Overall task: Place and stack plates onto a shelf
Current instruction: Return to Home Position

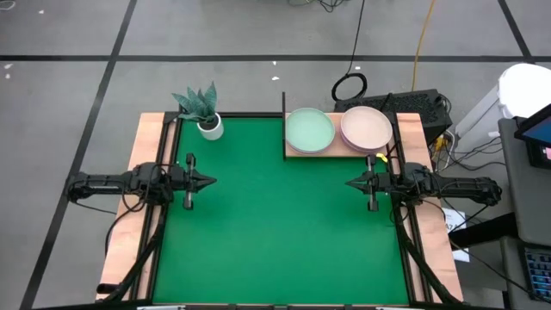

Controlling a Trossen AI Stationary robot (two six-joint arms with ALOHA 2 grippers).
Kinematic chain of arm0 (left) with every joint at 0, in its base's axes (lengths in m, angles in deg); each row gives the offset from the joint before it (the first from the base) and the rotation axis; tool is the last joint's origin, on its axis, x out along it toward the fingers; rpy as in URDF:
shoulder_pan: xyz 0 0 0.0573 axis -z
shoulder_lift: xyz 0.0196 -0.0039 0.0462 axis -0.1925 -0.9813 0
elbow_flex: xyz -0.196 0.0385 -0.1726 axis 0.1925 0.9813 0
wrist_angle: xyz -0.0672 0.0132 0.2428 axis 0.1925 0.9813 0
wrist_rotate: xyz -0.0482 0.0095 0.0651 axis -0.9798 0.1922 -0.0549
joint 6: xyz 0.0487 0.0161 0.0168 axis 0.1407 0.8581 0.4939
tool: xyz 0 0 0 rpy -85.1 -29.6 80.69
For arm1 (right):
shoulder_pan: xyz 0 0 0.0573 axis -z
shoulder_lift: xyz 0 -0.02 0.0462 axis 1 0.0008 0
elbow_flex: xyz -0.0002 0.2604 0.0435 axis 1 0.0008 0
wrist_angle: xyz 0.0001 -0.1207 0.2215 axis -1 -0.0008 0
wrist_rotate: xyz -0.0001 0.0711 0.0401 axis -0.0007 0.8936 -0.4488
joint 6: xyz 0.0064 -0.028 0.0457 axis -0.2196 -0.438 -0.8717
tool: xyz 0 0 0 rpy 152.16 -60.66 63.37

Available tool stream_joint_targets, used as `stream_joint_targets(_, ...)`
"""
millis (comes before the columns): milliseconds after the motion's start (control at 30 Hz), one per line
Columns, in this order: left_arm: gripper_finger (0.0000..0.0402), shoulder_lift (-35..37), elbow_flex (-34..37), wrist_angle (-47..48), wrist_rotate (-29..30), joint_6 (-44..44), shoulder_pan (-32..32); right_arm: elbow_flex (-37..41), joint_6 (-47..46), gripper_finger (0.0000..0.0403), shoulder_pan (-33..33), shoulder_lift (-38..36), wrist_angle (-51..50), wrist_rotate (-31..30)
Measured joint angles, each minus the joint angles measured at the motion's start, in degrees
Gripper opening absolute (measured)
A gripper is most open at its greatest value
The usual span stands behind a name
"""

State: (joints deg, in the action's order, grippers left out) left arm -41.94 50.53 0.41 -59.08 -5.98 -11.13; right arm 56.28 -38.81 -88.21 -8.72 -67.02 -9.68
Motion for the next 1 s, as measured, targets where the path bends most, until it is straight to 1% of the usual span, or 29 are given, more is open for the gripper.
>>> stream_joint_targets(1000, 0.0003, 0.00, 0.07, -0.90, 0.26, 0.18, 0.00, 0.00, -0.01, 0.0000, -0.01, 0.00, -0.02, 0.00)
